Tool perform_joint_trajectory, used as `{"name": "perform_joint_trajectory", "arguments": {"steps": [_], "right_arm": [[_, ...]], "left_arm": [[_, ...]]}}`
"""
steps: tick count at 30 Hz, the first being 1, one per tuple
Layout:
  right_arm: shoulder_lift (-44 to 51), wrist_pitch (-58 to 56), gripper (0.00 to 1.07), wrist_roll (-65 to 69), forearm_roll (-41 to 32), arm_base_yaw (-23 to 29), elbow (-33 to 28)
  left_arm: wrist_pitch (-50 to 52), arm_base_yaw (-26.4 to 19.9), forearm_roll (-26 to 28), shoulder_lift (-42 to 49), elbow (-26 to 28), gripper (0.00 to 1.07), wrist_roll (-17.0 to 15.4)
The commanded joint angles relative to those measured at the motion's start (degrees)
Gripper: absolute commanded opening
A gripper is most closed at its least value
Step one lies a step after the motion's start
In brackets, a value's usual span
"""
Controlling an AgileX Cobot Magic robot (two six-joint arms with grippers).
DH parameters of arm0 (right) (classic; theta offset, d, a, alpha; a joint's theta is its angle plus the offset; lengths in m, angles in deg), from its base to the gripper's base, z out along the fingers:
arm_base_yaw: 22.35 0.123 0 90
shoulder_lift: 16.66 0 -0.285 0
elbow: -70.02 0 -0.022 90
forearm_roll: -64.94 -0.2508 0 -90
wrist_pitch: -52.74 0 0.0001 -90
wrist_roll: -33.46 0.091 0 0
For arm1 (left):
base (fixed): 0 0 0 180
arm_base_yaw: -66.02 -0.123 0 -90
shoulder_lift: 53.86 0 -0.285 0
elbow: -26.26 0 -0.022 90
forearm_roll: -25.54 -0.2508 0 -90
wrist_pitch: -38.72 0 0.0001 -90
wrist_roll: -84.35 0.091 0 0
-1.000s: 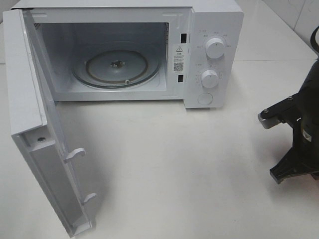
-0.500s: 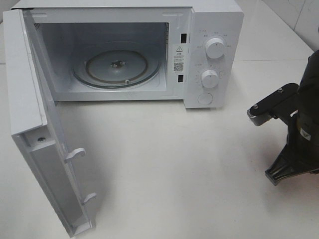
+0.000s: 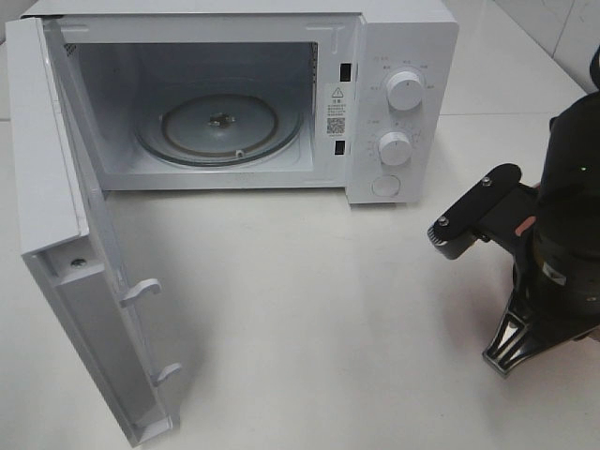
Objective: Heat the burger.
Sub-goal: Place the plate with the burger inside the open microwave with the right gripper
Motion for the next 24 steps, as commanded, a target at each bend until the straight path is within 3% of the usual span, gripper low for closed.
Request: {"name": "perform_joint_trajectory", "arguments": {"steps": [1,24], "right_arm": [[0.8,-2.3,0.00,-0.9,2.8,2.6,0.1],[0.8,-5.4,0.00,-2.0,2.8,20.9,0.1]], "left_arm": [[-0.1,-0.1,0.0,0.8,-0.1,0.98,-0.2],[-0.1,-0.1,0.0,0.8,-0.1,0.98,-0.2]]}}
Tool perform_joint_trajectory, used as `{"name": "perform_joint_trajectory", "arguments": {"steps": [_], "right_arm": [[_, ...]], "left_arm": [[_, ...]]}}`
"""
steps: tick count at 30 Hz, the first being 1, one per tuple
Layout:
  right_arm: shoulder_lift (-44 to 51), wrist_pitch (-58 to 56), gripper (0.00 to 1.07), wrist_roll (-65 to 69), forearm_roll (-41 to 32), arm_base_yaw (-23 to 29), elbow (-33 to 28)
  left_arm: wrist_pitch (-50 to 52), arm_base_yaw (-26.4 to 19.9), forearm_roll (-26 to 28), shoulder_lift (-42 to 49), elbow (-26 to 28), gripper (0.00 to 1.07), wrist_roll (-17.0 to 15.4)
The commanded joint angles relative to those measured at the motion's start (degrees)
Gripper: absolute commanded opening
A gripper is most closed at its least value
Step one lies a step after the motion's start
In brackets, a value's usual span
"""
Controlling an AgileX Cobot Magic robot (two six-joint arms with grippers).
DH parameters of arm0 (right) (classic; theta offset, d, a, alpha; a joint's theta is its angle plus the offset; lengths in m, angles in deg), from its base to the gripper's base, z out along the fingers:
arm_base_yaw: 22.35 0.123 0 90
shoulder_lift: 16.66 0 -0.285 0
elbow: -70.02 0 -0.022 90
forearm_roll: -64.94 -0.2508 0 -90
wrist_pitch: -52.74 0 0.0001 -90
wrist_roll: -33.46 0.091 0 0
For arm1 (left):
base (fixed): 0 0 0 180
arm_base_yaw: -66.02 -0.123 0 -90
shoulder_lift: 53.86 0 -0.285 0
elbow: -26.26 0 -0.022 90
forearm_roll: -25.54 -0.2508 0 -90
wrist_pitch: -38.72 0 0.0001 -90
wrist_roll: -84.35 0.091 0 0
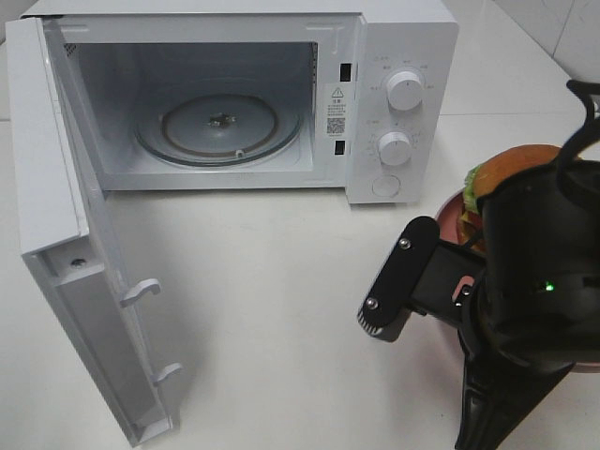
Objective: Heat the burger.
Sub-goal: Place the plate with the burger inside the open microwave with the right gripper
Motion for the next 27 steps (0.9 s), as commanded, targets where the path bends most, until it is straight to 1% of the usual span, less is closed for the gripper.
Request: {"name": "perform_joint_trajectory", "arguments": {"steps": [1,4,6,8,9,10,11,14,27], "right_arm": [[0.8,-2.1,0.00,-1.4,2.9,4.0,0.1],[0.8,-2.1,0.00,-1.7,2.9,4.8,0.1],[0.8,-2.1,0.00,-2.3,3.1,8.0,0.1],[0.8,-2.1,0.00,-2.8,3.2,8.6,0.1],[0.8,-1.9,0.00,-4.2,3.4,10.2,0.1],[0.8,-1.9,0.00,-4.2,3.4,10.2,0.1],[0.8,-1.5,0.00,-5.8,3.5,11.5,0.2],[0.8,-0.6,0.00,-8.3,3.5,12.9,0.2],[0.8,4.4,0.00,-20.3,3.5,12.9,0.2]], "left_arm": [[-0.1,-0.1,0.0,0.8,-0.1,0.98,-0.2],[-0.1,-0.1,0.0,0.8,-0.1,0.98,-0.2],[-0.1,-0.1,0.0,0.8,-0.1,0.98,-0.2],[-0.1,-0.1,0.0,0.8,-0.1,0.98,-0.2],[-0.1,-0.1,0.0,0.8,-0.1,0.98,-0.2],[-0.1,-0.1,0.0,0.8,-0.1,0.98,-0.2],[-0.1,-0.1,0.0,0.8,-0.1,0.98,-0.2],[-0.1,-0.1,0.0,0.8,-0.1,0.98,-0.2],[-0.1,-0.1,0.0,0.8,-0.1,0.98,-0.2]]}}
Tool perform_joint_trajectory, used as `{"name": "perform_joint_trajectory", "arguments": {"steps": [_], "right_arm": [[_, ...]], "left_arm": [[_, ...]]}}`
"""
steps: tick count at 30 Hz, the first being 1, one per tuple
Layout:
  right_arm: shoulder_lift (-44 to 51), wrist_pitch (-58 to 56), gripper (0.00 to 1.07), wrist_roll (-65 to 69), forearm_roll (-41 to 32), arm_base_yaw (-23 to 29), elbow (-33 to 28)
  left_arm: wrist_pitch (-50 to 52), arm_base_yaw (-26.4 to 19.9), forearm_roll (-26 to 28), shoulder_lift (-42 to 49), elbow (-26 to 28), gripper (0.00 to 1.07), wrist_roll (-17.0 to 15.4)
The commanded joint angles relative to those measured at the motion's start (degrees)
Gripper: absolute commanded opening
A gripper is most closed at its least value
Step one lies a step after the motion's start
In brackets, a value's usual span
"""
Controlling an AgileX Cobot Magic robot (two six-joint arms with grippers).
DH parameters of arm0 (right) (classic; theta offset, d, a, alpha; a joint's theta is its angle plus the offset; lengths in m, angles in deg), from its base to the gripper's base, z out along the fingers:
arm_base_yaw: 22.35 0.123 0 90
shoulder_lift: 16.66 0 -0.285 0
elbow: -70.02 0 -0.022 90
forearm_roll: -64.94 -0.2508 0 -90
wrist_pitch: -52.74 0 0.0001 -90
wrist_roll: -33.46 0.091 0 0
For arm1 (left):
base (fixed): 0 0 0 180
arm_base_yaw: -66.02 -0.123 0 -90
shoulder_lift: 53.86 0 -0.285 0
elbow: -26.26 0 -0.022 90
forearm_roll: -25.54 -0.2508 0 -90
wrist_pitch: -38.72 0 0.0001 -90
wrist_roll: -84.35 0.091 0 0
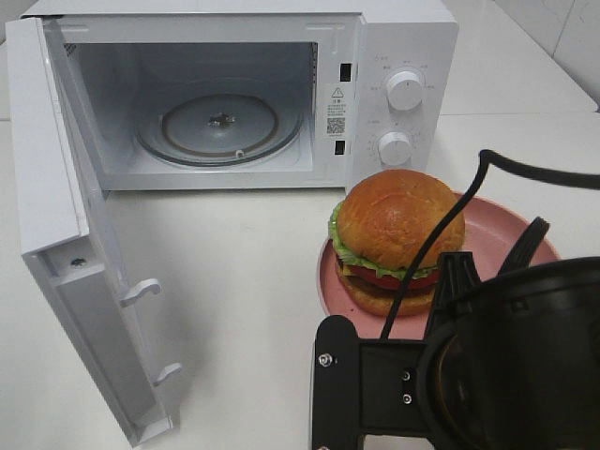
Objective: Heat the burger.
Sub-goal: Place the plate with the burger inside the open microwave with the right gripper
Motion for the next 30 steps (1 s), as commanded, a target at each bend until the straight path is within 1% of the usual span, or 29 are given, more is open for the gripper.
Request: {"name": "perform_joint_trajectory", "arguments": {"steps": [1,6,10,14,16,17,19,20,21,22,24,25,26,27,28,30], "right_arm": [[0.8,0.3,0.00,-2.1,3.4,0.1,0.2],[0.8,2.5,0.00,-4.4,3.9,0.1,0.2],[0.8,4.2,0.00,-4.5,6.4,0.0,0.2],[0.8,7.0,0.00,-5.7,6.5,-0.1,0.2],[0.8,9.3,0.00,-10.5,6.1,-1.6,0.2],[0.8,9.3,0.00,-10.5,6.1,-1.6,0.2],[0.8,10.3,0.00,-14.0,6.1,-3.8,0.2],[0.8,10.3,0.00,-14.0,6.1,-3.8,0.2],[0.8,11.1,0.00,-16.3,6.1,-5.6,0.2],[0.8,11.1,0.00,-16.3,6.1,-5.6,0.2],[0.8,12.7,0.00,-20.3,6.2,-8.0,0.2],[0.8,12.7,0.00,-20.3,6.2,-8.0,0.2],[0.8,14.2,0.00,-22.8,6.2,-9.6,0.2],[0.8,14.2,0.00,-22.8,6.2,-9.6,0.2],[0.8,16.1,0.00,-25.4,6.0,-11.3,0.2],[0.8,17.1,0.00,-27.3,5.7,-12.1,0.2]], "left_arm": [[-0.1,-0.1,0.0,0.8,-0.1,0.98,-0.2],[-0.1,-0.1,0.0,0.8,-0.1,0.98,-0.2],[-0.1,-0.1,0.0,0.8,-0.1,0.98,-0.2],[-0.1,-0.1,0.0,0.8,-0.1,0.98,-0.2],[-0.1,-0.1,0.0,0.8,-0.1,0.98,-0.2],[-0.1,-0.1,0.0,0.8,-0.1,0.98,-0.2],[-0.1,-0.1,0.0,0.8,-0.1,0.98,-0.2],[-0.1,-0.1,0.0,0.8,-0.1,0.98,-0.2],[-0.1,-0.1,0.0,0.8,-0.1,0.98,-0.2],[-0.1,-0.1,0.0,0.8,-0.1,0.98,-0.2],[-0.1,-0.1,0.0,0.8,-0.1,0.98,-0.2],[-0.1,-0.1,0.0,0.8,-0.1,0.98,-0.2],[-0.1,-0.1,0.0,0.8,-0.1,0.98,-0.2],[-0.1,-0.1,0.0,0.8,-0.1,0.98,-0.2],[-0.1,-0.1,0.0,0.8,-0.1,0.98,-0.2],[-0.1,-0.1,0.0,0.8,-0.1,0.98,-0.2]]}}
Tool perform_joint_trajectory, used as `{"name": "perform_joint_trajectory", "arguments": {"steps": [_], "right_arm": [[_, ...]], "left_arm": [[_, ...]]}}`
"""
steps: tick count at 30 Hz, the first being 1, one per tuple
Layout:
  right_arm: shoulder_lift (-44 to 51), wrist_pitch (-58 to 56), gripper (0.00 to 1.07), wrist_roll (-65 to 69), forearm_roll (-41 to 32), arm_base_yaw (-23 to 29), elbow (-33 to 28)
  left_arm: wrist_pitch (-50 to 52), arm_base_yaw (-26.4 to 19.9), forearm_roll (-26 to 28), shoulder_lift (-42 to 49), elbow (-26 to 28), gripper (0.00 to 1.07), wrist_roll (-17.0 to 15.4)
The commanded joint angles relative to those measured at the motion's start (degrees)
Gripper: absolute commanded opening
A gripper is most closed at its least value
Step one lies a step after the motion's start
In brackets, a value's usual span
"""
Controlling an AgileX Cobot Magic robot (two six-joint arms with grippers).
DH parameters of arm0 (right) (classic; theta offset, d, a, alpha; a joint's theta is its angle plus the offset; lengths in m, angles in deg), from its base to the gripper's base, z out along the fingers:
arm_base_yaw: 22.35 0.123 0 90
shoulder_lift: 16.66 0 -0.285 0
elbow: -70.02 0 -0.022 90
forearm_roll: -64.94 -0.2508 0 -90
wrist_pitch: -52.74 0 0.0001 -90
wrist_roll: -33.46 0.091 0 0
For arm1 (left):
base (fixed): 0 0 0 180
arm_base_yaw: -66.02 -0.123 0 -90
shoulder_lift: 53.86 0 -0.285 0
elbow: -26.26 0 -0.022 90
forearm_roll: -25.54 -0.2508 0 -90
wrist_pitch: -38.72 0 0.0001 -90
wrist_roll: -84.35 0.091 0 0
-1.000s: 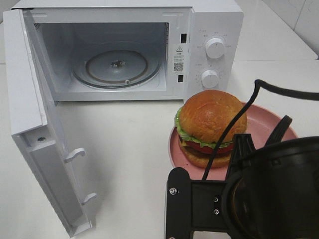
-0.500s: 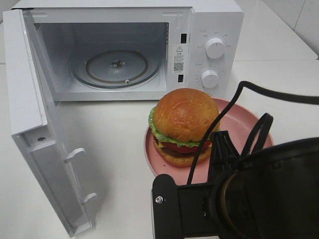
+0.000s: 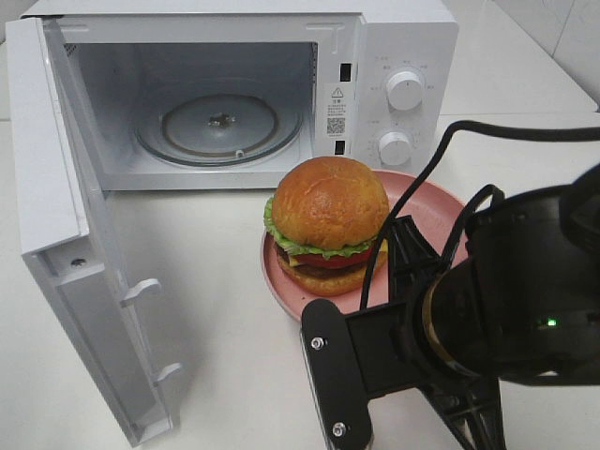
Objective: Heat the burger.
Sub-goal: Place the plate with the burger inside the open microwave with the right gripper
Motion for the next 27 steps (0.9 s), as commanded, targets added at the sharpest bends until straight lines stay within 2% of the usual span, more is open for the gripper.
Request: {"name": "perform_joint_trajectory", "arguments": {"steps": [1,10,12,15,17,23,27], "right_arm": [[0.8,4.4,0.00,-7.0,1.3,-2.8,0.2],[0.8,6.9,0.00,-21.4,-6.1,-9.3,2.8],[0.8,7.1,0.00,-28.0,-9.1,-12.3,5.2],[0.8,7.2,0.00,-30.2,-10.3,-12.9,5.6],[0.8,7.3,0.00,-39.2,-15.2,-15.4,6.9],[0.8,7.6,0.00,-47.0,-20.3,-17.4,7.8],[0.8,7.6,0.00,-54.7,-27.2,-20.2,9.7]], "left_arm": [[-0.1,-0.1,0.0,0.8,-0.1,0.98,-0.2],[-0.1,-0.1,0.0,0.8,-0.1,0.98,-0.2],[-0.1,-0.1,0.0,0.8,-0.1,0.98,-0.2],[-0.1,-0.1,0.0,0.8,-0.1,0.98,-0.2],[-0.1,-0.1,0.0,0.8,-0.1,0.98,-0.2],[-0.1,-0.1,0.0,0.8,-0.1,0.98,-0.2],[-0.1,-0.1,0.0,0.8,-0.1,0.98,-0.2]]}}
